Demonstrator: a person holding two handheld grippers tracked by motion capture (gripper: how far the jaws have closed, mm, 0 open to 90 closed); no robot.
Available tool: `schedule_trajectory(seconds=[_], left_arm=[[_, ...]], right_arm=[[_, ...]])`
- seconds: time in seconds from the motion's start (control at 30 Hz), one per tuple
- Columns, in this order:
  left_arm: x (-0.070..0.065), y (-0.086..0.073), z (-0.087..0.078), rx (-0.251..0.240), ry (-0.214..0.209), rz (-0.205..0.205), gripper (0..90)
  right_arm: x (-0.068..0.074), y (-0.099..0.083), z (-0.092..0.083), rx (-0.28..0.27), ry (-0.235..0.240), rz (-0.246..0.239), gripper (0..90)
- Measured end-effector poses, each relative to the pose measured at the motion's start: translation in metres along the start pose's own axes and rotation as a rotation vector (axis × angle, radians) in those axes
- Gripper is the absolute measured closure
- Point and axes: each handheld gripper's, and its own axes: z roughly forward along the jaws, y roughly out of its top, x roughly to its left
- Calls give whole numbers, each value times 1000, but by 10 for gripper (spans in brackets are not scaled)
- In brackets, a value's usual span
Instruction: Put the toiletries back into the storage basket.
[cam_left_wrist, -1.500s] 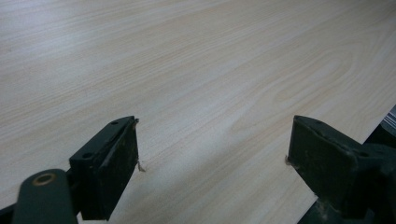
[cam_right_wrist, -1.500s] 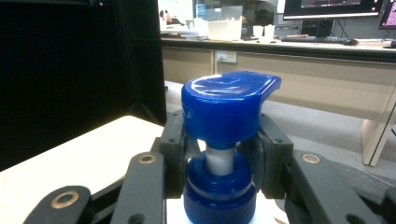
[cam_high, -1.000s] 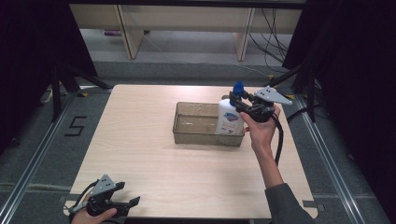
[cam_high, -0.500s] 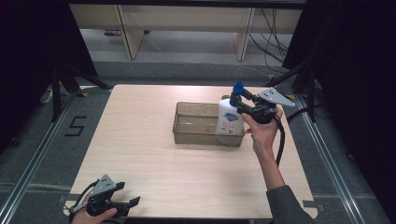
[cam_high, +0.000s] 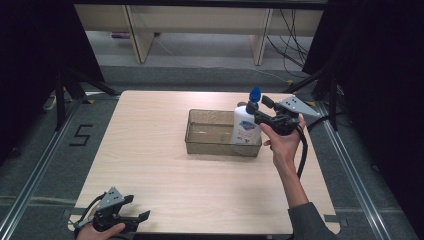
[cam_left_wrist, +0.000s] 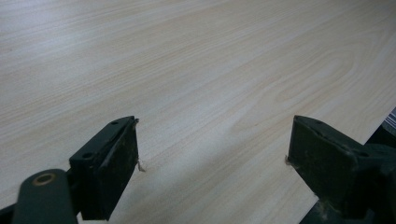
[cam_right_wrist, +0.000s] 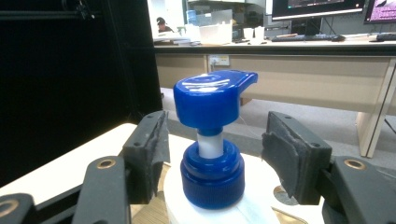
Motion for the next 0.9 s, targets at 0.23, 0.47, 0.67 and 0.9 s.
schedule_trajectory(seconds=[0.23,0.47,0.67,0.9], left_arm=[[1,0,-1,14,2,19,155],[0,0,0,1,1,2,155],[0,0,0,1,1,4,155],[-2,0,-1,-5,6,1,155]], right_arm=[[-4,-3,-7,-18,0,7,379],[-6,-5,-11,-41,13,34,374],[-3,-8,-17,-26,8,27,375],[-1,-8,-21,-14,1,41,375]])
